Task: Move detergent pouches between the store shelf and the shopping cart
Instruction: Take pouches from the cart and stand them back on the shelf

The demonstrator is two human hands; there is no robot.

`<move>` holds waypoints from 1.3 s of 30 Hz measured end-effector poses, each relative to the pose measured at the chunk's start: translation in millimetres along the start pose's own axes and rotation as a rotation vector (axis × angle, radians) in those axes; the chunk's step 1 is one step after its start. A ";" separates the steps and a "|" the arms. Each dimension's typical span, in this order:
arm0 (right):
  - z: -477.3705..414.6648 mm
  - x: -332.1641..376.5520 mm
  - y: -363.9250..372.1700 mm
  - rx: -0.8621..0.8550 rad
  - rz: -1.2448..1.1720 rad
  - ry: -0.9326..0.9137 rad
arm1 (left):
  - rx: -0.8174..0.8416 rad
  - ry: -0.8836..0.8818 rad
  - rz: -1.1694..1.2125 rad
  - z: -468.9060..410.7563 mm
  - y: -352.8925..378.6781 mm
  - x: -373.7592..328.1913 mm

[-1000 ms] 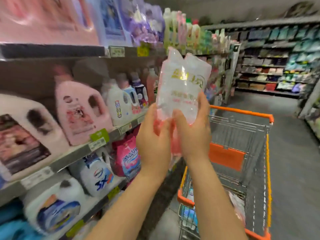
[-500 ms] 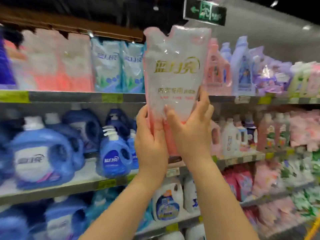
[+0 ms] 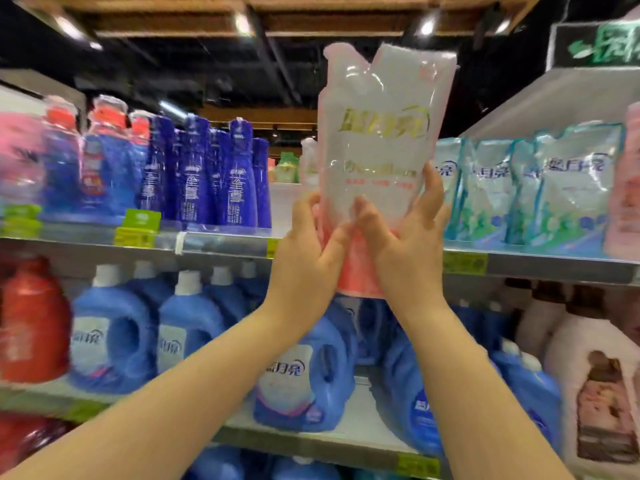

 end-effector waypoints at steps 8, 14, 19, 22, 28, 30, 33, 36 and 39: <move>-101.0 -38.1 63.4 0.054 -0.011 -0.068 | 0.004 -0.032 -0.125 -95.5 -17.1 69.3; -173.0 -82.9 95.5 0.114 -0.025 -0.083 | 0.102 -0.093 -0.129 -167.9 -3.7 118.7; -199.9 -115.8 123.8 0.208 0.055 -0.017 | 0.186 -0.150 -0.103 -193.3 7.4 159.8; -202.7 -131.7 136.1 0.234 0.090 0.031 | 0.235 -0.180 -0.059 -197.8 13.0 182.3; -200.8 -144.7 157.6 0.353 0.244 0.123 | 0.332 -0.248 -0.005 -200.3 13.1 223.6; -199.0 -148.9 161.3 0.390 0.300 0.156 | 0.366 -0.270 0.004 -199.1 15.0 231.6; -196.8 -155.2 164.0 0.414 0.338 0.220 | 0.420 -0.285 0.005 -198.4 19.2 236.7; -196.3 -156.5 162.6 0.424 0.366 0.252 | 0.428 -0.282 0.028 -199.2 20.3 237.6; -193.8 -155.7 160.1 0.432 0.420 0.266 | 0.423 -0.266 0.020 -199.0 19.7 234.4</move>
Point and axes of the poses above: each hand's wrist, its own z-axis away from the middle knuckle, its own y-axis out of the palm, x = y × z, the point moved 10 cm from there along -z, towards the middle knuckle, and after that the axes turned 12 degrees about x, right-handed, at the moved point
